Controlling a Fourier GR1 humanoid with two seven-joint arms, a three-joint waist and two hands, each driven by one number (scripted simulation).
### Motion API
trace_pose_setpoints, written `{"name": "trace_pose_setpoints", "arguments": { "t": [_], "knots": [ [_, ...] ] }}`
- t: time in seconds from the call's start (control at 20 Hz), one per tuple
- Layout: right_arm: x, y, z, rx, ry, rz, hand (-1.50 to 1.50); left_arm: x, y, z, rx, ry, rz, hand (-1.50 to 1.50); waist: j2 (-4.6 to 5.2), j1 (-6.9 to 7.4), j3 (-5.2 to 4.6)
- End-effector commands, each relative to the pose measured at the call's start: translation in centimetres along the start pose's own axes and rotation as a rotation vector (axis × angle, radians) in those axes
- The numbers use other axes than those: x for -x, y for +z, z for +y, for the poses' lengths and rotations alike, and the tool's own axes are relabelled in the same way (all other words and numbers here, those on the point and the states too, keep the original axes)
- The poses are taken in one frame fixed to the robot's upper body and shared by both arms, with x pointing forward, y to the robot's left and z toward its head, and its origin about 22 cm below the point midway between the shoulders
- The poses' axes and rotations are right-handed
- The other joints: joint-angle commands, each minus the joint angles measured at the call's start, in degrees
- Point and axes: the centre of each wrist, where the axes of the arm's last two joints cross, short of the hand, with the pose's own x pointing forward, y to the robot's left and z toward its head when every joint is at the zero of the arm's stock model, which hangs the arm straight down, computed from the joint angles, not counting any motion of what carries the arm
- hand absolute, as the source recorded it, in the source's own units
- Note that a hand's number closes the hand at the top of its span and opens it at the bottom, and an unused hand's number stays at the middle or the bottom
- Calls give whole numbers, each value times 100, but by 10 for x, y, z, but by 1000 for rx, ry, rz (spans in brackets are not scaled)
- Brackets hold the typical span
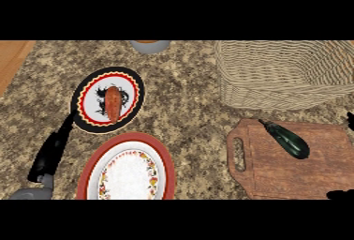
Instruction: Pick the eggplant from the cutting board and place it in the basket
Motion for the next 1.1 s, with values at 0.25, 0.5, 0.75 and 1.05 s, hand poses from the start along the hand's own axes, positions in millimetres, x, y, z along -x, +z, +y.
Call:
{"name": "trace_pose_setpoints", "arguments": {
  "t": [0.25,0.5,0.75,1.05],
  "knots": [
    [5,-18,26,-41,-5,38,-150,21,-10,5,12,6,10,0,5,-3,-1],
    [22,-9,44,-55,10,51,-150,13,-9,0,7,6,7,0,3,-10,0],
    [35,-37,54,-55,7,80,-150,-4,-3,9,3,13,6,0,4,12,2],
    [32,-22,77,-57,25,63,-150,0,2,1,6,12,2,0,0,-4,0]
  ]
}}
